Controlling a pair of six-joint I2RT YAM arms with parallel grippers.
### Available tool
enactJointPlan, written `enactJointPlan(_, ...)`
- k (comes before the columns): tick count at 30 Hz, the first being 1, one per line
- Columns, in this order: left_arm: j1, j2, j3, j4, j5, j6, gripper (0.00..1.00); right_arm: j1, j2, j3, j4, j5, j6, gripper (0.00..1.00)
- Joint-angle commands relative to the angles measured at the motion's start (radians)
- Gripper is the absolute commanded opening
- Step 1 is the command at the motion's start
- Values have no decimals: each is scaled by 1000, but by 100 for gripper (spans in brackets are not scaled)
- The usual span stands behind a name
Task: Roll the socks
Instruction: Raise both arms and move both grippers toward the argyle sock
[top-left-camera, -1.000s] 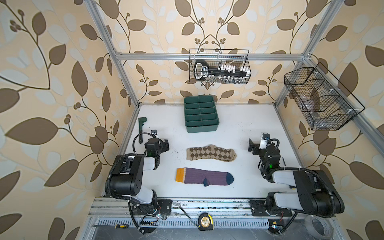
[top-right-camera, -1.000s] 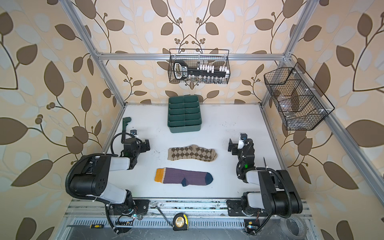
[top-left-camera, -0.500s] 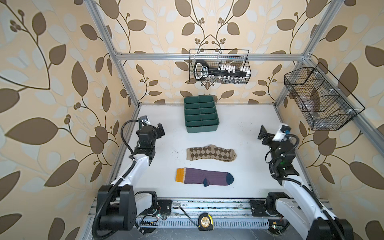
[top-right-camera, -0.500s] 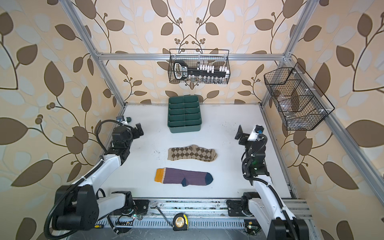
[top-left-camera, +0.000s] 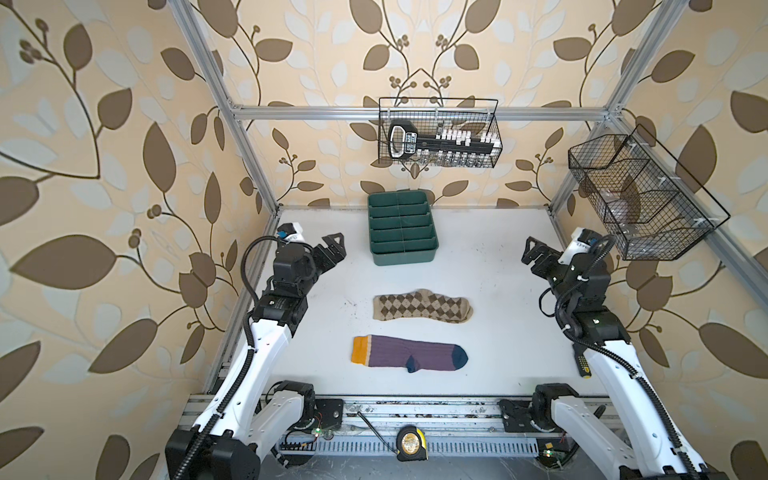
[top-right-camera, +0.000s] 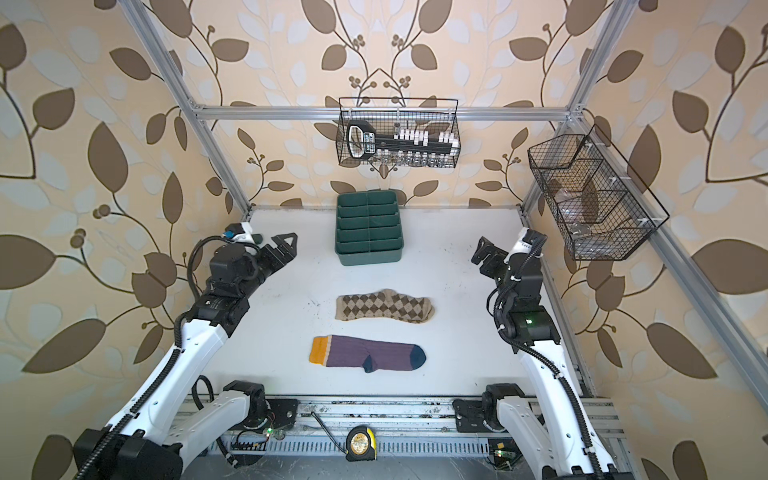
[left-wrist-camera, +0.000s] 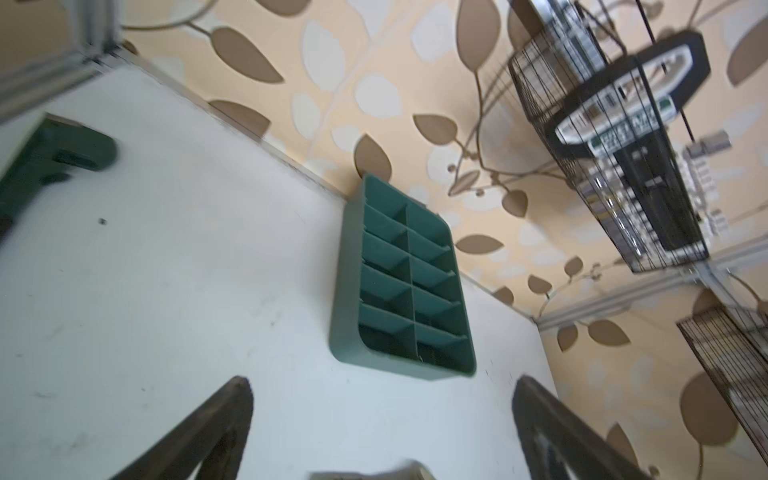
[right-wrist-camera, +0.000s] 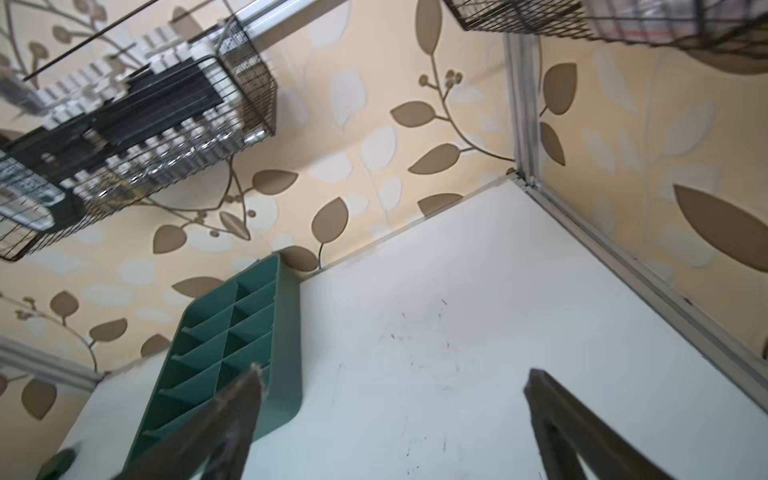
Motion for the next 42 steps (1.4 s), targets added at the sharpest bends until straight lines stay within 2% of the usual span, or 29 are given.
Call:
enactJointPlan(1,-104,46,150,-259,8,160,98,9,-9,37,-96,-130,-24,100)
enactJointPlan(4,-157,101,185,-390,66,211,97,28,-7,14,-90,-209,-16,100)
enactJointPlan(7,-183,107,108,-444,62,165,96,57,11,-19,-155,-267,13,100)
enactJointPlan(11,-186,109,42,-493,49,178,96,101,98,-22,-316,-270,13,98)
enactJointPlan(14,-186,121,14,-514,25,184,96,150,166,-59,-356,-270,18,97)
enactJointPlan(18,-186,155,25,-520,37,186,97,234,228,-143,-291,-256,91,92)
enactJointPlan(23,-186,218,49,-527,74,185,98,365,339,-147,-214,-201,160,88)
enactJointPlan(27,-186,232,52,-533,72,185,99,396,438,-145,-162,-196,204,83)
enactJointPlan(33,-186,225,41,-528,63,182,99,397,546,-126,-104,-165,223,67)
enactJointPlan(41,-186,235,54,-535,64,188,99,395,724,7,-135,-21,154,30)
enactJointPlan(42,-186,233,55,-536,62,189,99,395,750,29,-138,-13,143,28)
